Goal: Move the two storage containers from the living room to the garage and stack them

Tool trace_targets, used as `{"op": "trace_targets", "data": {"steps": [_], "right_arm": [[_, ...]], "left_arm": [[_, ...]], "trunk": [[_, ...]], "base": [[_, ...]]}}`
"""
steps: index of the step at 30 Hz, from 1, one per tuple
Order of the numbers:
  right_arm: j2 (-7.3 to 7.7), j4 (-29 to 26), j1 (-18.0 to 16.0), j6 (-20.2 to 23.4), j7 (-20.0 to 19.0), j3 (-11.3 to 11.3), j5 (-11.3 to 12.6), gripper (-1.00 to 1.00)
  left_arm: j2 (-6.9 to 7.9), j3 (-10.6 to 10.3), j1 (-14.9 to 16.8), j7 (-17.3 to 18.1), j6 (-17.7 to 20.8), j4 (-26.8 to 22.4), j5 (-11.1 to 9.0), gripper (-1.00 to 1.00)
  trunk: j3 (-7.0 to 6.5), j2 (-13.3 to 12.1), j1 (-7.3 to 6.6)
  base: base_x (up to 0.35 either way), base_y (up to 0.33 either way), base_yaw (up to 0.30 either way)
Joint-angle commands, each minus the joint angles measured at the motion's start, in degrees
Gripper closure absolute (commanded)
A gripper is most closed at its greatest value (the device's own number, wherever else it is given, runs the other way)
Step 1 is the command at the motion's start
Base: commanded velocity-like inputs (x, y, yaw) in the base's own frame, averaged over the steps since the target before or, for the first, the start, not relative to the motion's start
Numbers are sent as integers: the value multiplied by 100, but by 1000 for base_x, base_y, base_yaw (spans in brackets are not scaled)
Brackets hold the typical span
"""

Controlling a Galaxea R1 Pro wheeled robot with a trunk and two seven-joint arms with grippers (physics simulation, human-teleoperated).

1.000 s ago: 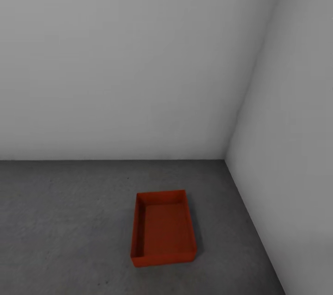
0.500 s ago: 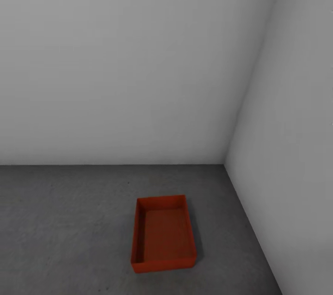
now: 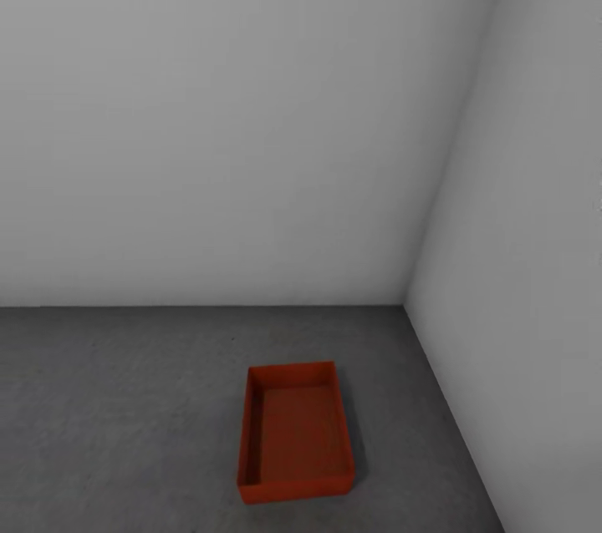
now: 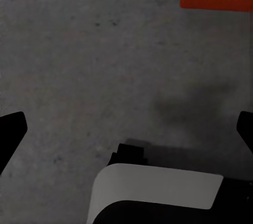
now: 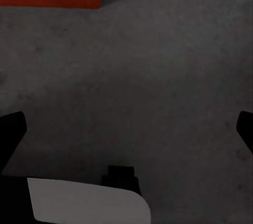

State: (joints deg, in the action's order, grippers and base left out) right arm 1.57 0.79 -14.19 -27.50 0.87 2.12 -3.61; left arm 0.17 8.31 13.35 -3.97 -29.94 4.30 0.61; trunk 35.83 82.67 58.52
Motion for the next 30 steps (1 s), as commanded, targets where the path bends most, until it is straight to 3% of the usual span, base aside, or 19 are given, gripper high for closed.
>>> {"op": "trace_targets", "data": {"steps": [1,7,30], "right_arm": [[1,9,-3,-19,9,16,-26,-100],[2,7,-5,-19,9,16,-26,-100],[2,2,-5,-19,9,16,-28,-100]], "left_arm": [[1,22,10,-8,-38,25,9,-100],[4,22,10,-7,-38,26,9,-100],[1,22,10,-7,-38,27,9,-100]], "trunk": [[-23,-39,-23],[-187,-280,-155],[-816,-1202,-660]], "base": [[0,0,0],[-188,0,0],[-328,0,0]]}}
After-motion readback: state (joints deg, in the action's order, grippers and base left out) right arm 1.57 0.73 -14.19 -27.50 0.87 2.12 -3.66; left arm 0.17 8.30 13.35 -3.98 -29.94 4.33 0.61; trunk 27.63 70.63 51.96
